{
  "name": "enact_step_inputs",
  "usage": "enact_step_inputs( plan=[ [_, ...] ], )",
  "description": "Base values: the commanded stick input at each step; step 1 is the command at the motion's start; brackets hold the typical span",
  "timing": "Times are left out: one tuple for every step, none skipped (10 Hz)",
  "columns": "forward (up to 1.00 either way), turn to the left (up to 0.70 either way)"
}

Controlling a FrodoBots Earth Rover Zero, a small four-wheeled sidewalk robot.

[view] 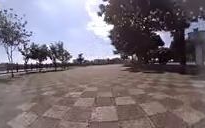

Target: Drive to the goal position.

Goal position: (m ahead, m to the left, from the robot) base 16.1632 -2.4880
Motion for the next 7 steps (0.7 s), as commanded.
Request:
enact_step_inputs(
  plan=[
    [0.7,0.0],
    [0.7,0.0],
    [0.7,0.0],
    [0.7,0.0],
    [0.7,0.0],
    [0.7,0.0],
    [0.7,0.0]
  ],
)
